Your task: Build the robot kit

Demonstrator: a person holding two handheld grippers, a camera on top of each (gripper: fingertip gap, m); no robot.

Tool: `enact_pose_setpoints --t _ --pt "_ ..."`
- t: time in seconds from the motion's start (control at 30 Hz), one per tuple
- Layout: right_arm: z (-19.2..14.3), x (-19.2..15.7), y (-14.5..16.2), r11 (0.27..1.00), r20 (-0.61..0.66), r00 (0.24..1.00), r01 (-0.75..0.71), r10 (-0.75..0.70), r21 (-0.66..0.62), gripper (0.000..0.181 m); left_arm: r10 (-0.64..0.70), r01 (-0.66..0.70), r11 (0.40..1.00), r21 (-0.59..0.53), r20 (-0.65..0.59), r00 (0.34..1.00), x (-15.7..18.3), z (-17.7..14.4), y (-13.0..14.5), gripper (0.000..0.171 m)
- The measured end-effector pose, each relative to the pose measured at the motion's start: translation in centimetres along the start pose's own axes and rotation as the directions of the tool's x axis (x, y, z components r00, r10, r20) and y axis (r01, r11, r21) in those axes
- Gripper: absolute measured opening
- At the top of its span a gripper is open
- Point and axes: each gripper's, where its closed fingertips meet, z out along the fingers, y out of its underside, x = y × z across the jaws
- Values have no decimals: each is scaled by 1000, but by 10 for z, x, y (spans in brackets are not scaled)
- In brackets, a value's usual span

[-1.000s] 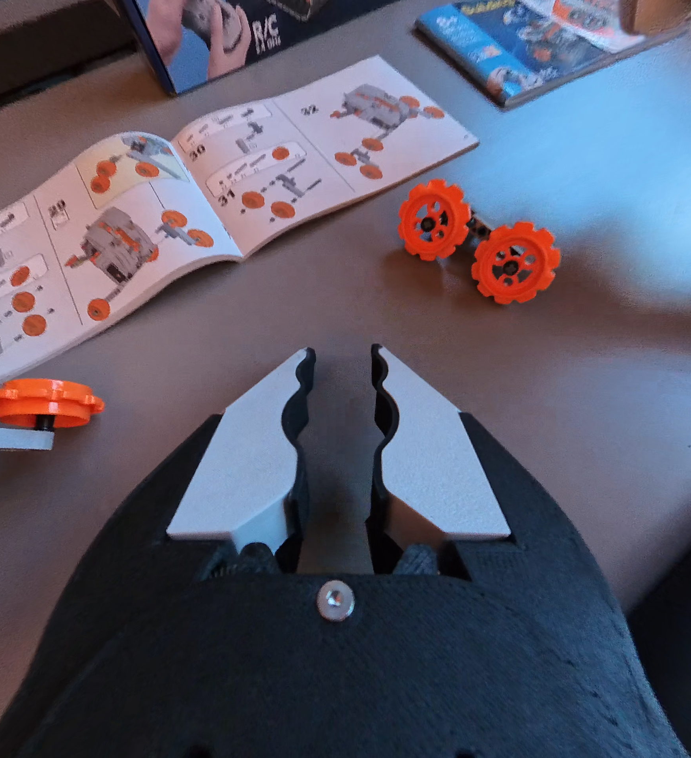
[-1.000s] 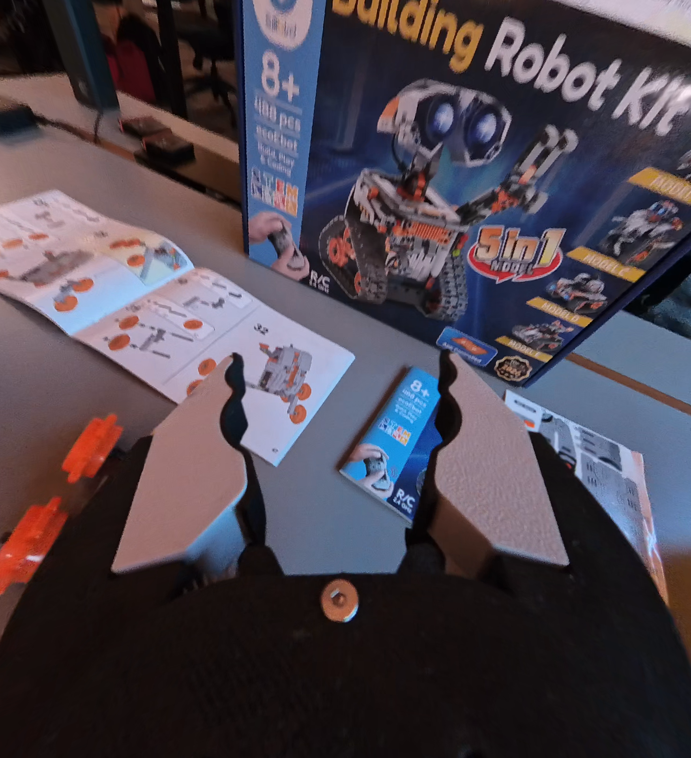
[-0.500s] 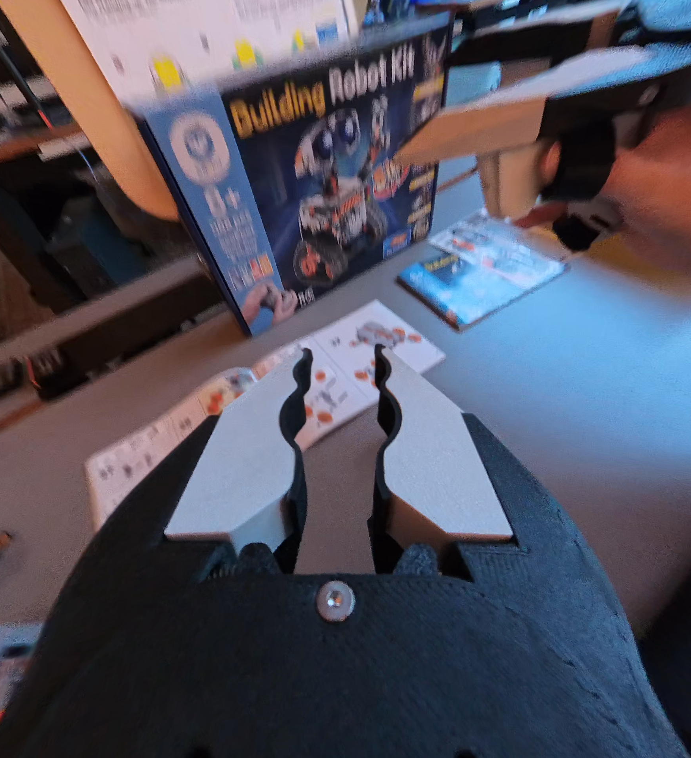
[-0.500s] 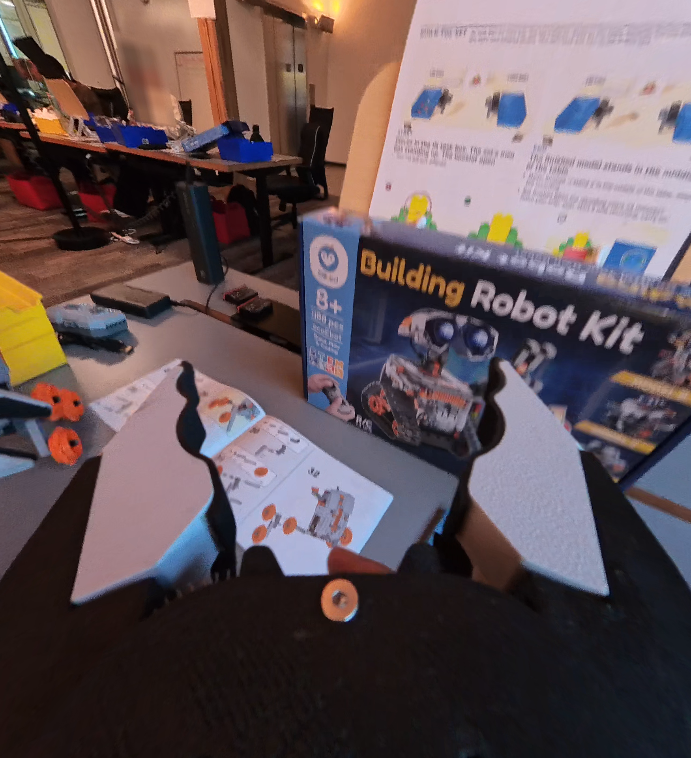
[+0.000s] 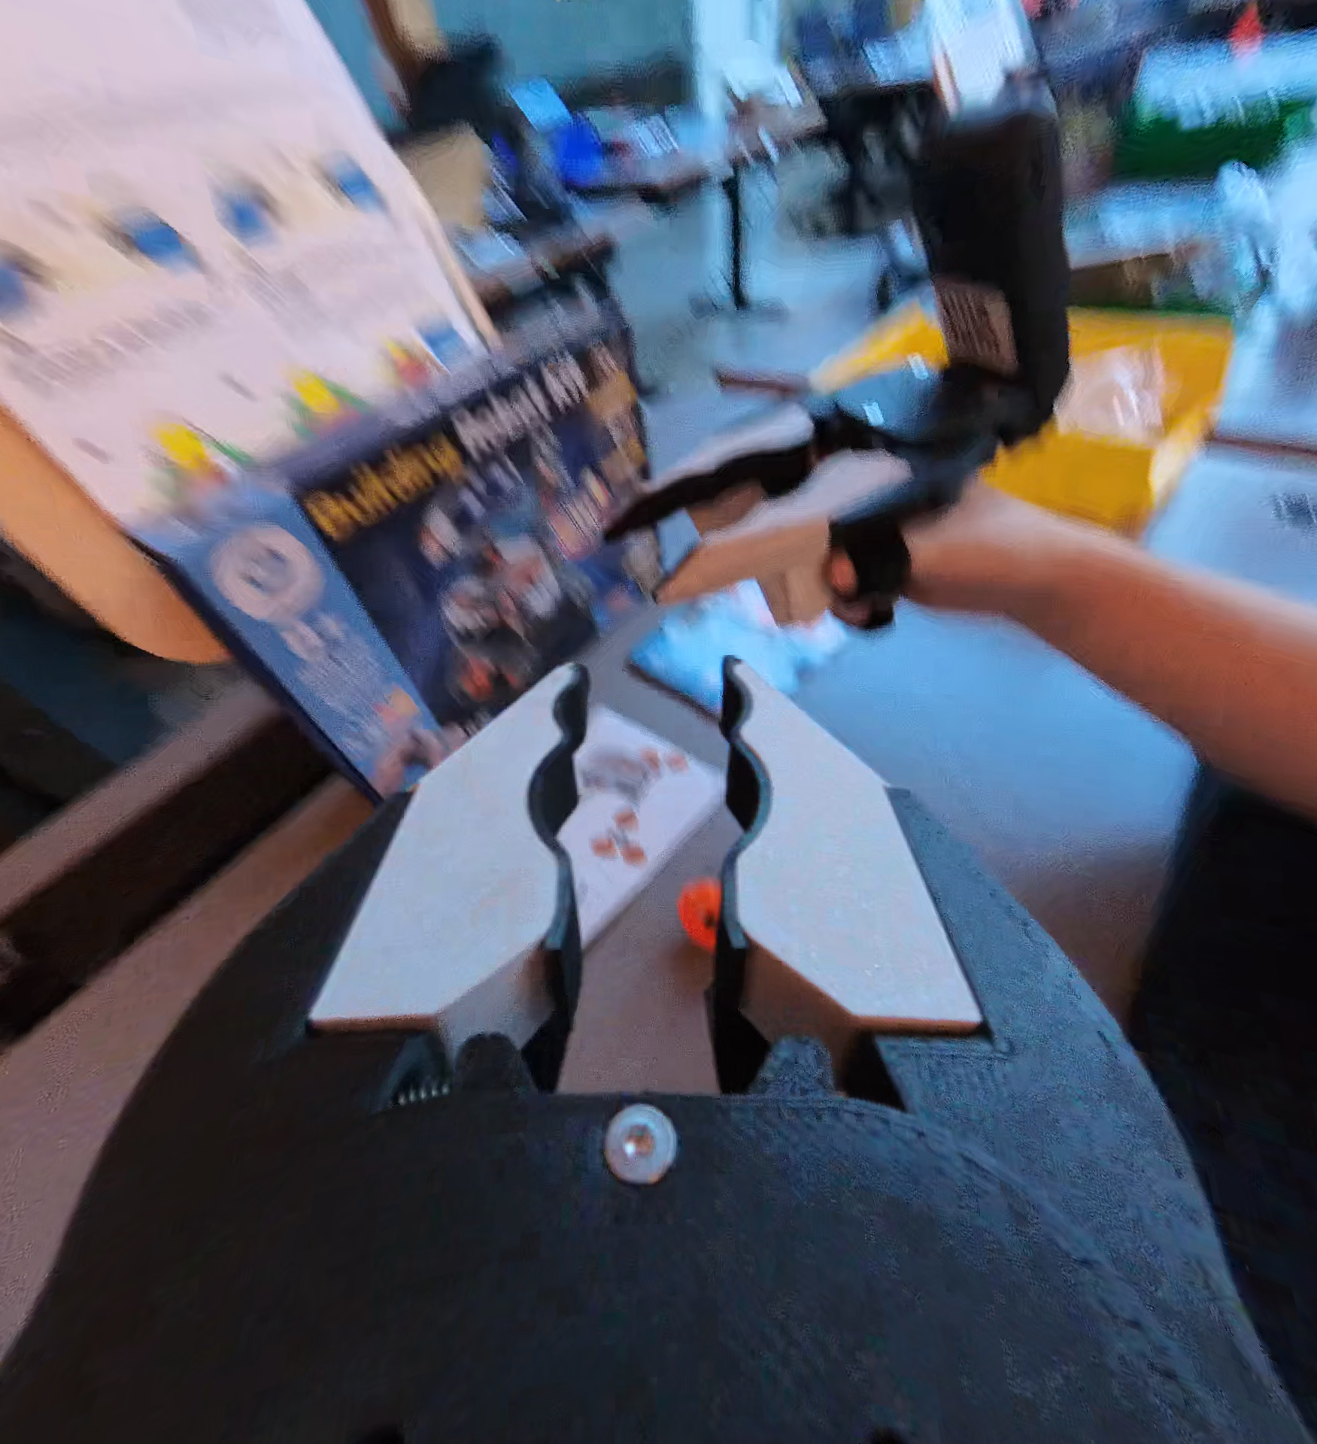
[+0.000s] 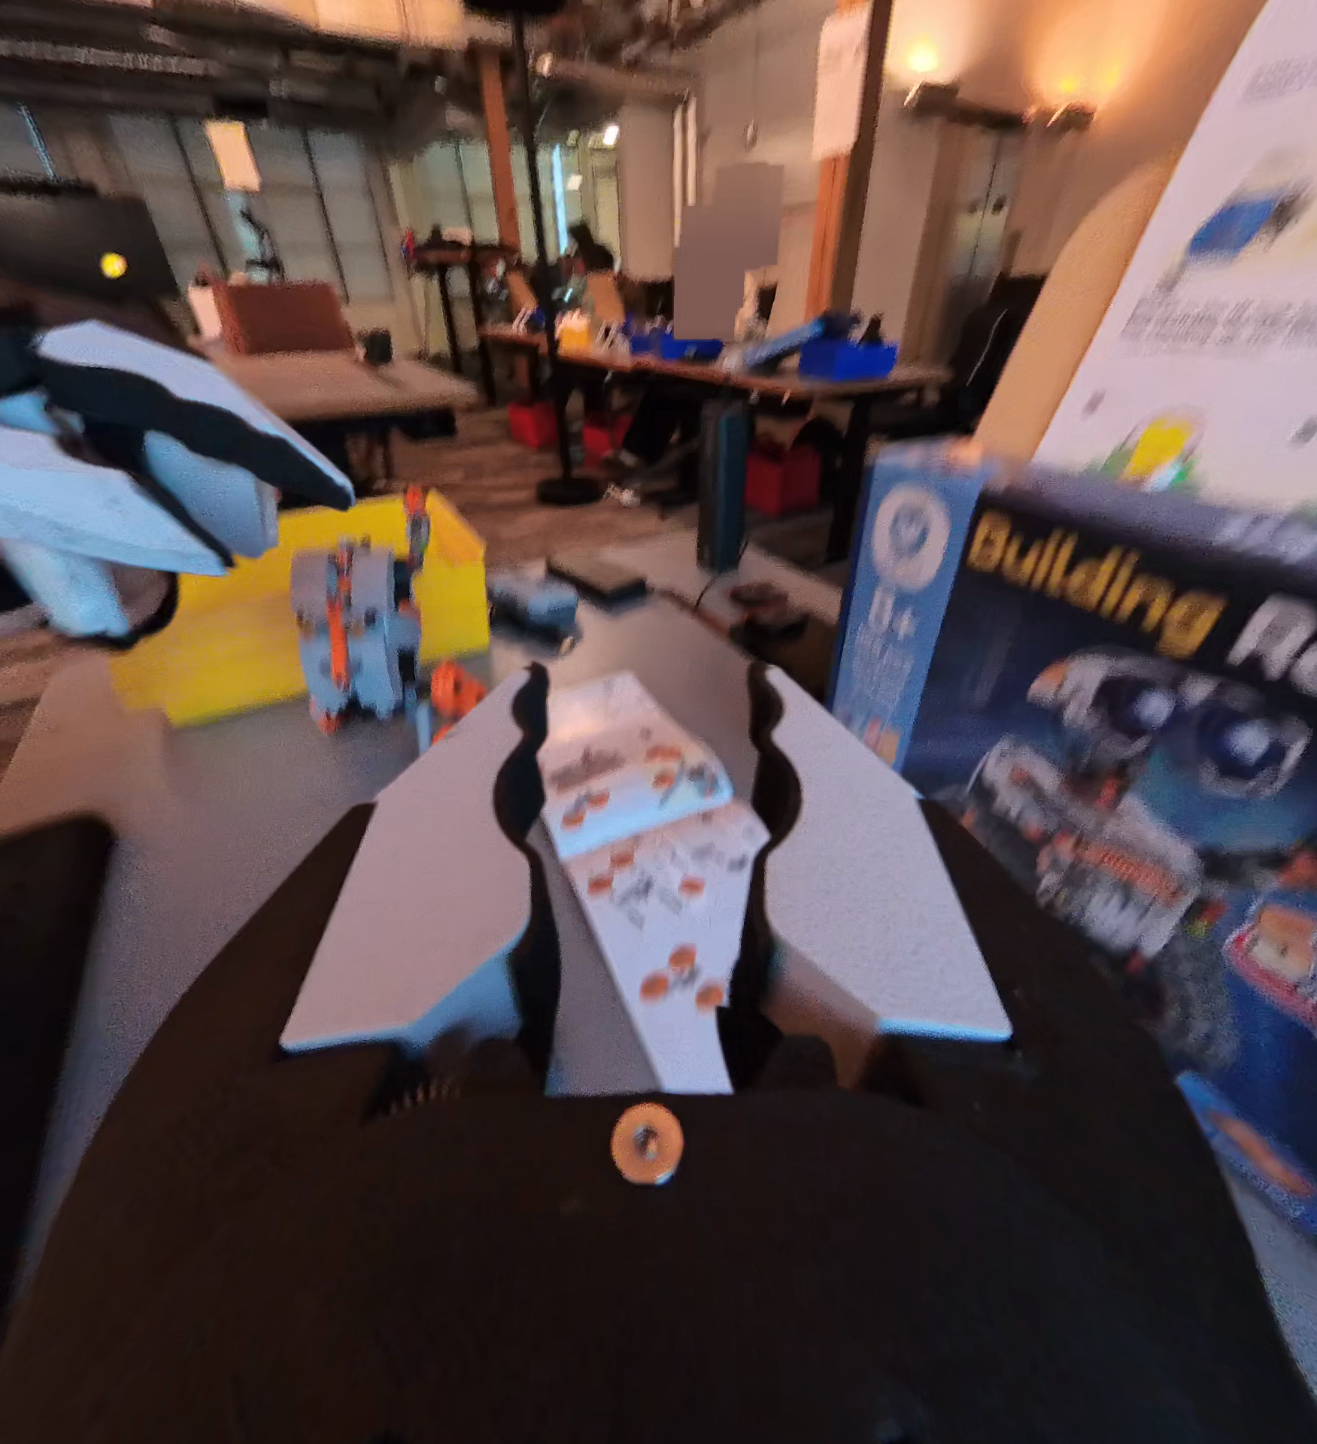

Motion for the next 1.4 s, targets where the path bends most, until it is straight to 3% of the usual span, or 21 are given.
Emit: enact_pose_setpoints --t 0.07,0.13,0.17,0.23,0.3,0.37,0.4,0.53,0.83,1.13,1.4 --pt "-3 -12 57 996 127 992 -7 19 -90 39 53 -82 983 -165 -173 983 12 15 60 27" --pt "-6 -10 118 940 192 981 45 22 -338 39 8 -102 946 -308 -293 956 13 31 104 21" --pt "-8 -11 136 906 223 974 54 45 -420 39 -31 -75 926 -370 -273 962 5 43 114 22" --pt "-8 -28 149 899 320 937 19 137 -438 38 -84 -37 900 -434 -256 963 -2 69 123 28" --pt "-11 -43 164 873 392 896 9 209 -487 36 -141 -3 909 -417 -314 939 8 88 129 23" --pt "-19 -45 186 823 413 891 85 190 -562 36 -246 107 920 -376 -344 906 19 95 135 7" --pt "-22 -46 194 810 430 888 128 164 -573 36 -293 163 919 -358 -349 890 22 95 138 7" --pt "-18 -55 204 812 480 860 150 174 -564 36 -307 183 903 -388 -288 907 13 90 156 16" --pt "-13 -58 212 782 517 839 204 171 -588 4 -320 174 852 -493 -229 920 -4 67 186 14" --pt "-10 -52 211 794 527 846 264 82 -548 4 -489 337 842 -420 -334 806 -4 58 169 10" --pt "-6 -48 201 795 523 847 381 -95 -472 4 -536 369 806 -463 -305 787 -11 59 185 25"
